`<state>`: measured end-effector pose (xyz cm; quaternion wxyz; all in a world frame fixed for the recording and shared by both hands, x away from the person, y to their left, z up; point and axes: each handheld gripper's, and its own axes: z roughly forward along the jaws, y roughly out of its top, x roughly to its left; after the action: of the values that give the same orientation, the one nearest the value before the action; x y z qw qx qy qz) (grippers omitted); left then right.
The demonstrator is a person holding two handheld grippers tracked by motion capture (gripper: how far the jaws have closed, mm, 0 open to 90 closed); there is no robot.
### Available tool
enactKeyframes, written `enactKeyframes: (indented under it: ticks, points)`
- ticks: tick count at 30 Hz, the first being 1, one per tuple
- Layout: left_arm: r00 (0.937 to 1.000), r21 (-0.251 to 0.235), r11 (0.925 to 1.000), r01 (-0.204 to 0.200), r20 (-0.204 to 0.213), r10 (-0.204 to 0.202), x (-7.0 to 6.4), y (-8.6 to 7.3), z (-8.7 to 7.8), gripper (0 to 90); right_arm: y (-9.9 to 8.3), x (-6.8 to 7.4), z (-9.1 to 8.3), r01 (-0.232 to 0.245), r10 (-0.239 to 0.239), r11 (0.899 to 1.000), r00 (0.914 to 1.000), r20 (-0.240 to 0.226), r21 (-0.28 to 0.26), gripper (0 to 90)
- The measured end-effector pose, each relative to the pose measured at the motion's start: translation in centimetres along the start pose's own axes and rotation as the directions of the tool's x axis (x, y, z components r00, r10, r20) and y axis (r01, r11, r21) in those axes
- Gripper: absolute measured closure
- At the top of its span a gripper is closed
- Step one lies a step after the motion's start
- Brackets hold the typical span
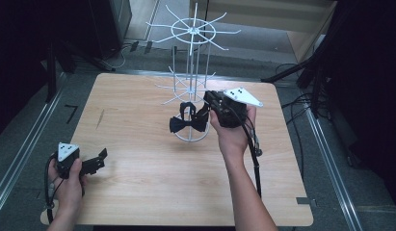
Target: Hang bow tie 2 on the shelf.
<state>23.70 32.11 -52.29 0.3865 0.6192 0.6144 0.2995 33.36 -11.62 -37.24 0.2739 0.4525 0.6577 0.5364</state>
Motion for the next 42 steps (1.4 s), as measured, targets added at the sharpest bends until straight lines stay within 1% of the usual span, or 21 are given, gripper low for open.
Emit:
enactKeyframes:
  ticks: [5, 14, 19, 20, 21, 24, 25, 26, 27, 30, 32, 36, 42]
  points:
    - [1.0, 0.001, 1.0, -0.001, 0.0, 0.001, 0.0, 0.0, 0.0, 0.0, -0.1, 0.4, 0.4, -0.004, 0.004, 1.0, 1.0, -0.007, 0.006, 82.5]
    - [1.0, 0.001, 1.0, -0.001, 0.001, 0.001, 0.0, 0.0, 0.0, 0.0, -0.2, 0.4, 0.5, -0.004, 0.004, 1.0, 0.9998, -0.021, 0.008, 81.5]
    - [1.0, 0.001, 1.0, -0.001, 0.0, 0.001, 0.0, 0.0, 0.0, 0.0, -0.2, 0.5, 0.5, -0.008, 0.008, 1.0, 0.9992, -0.038, 0.005, 79.8]
    - [1.0, 0.001, 1.0, -0.001, 0.0, 0.001, 0.0, 0.0, 0.0, 0.0, -0.3, 0.5, 0.5, -0.007, 0.007, 1.0, 0.9991, -0.041, 0.003, 78.0]
    - [1.0, 0.001, 1.0, -0.001, 0.0, 0.001, 0.0, 0.0, 0.0, 0.0, -0.3, 0.5, 0.5, -0.003, 0.003, 1.0, 0.9989, -0.046, -0.004, 68.6]
    - [1.0, 0.002, 1.0, -0.001, 0.0, 0.001, 0.0, 0.0, 0.0, 0.0, -0.4, 0.6, 0.5, 0.0, 0.0, 1.0, 0.9987, -0.051, -0.013, 56.4]
    - [1.0, 0.001, 1.0, 0.0, 0.001, 0.0, 0.0, 0.0, 0.0, 0.0, -0.4, 0.6, 0.5, 0.003, -0.004, 1.0, 0.9988, -0.048, -0.019, 53.7]
    - [1.0, 0.001, 1.0, 0.0, 0.001, 0.0, 0.0, 0.0, 0.0, 0.0, -0.4, 0.6, 0.5, 0.003, -0.004, 1.0, 0.9988, -0.048, -0.019, 53.7]
    - [1.0, 0.001, 1.0, 0.001, 0.001, -0.001, 0.0, 0.0, 0.0, 0.0, -0.5, 0.4, 0.4, -0.003, 0.002, 1.0, 0.9988, -0.048, -0.03, 47.5]
    - [1.0, 0.0, 1.0, 0.001, 0.001, -0.001, 0.0, 0.0, 0.0, 0.0, -0.5, 0.0, 0.1, -0.01, 0.008, 0.999, 0.9986, -0.053, -0.036, 41.0]
    - [1.0, 0.001, 1.0, 0.002, 0.001, -0.002, 0.0, 0.0, 0.0, 0.0, -0.5, -0.2, -0.2, 0.0, -0.002, 0.999, 0.9987, -0.051, -0.037, 37.9]
    - [1.0, 0.001, 1.0, 0.0, 0.0, 0.0, 0.0, 0.0, 0.0, 0.0, -0.5, -0.4, -0.8, 0.002, -0.004, 0.999, 0.9989, -0.046, -0.048, 30.8]
    - [1.0, 0.0, 1.0, -0.001, -0.002, 0.001, 0.0, 0.0, 0.0, 0.0, -0.5, -1.2, -1.7, -0.004, 0.002, 0.998, 0.9996, -0.03, -0.064, 24.6]
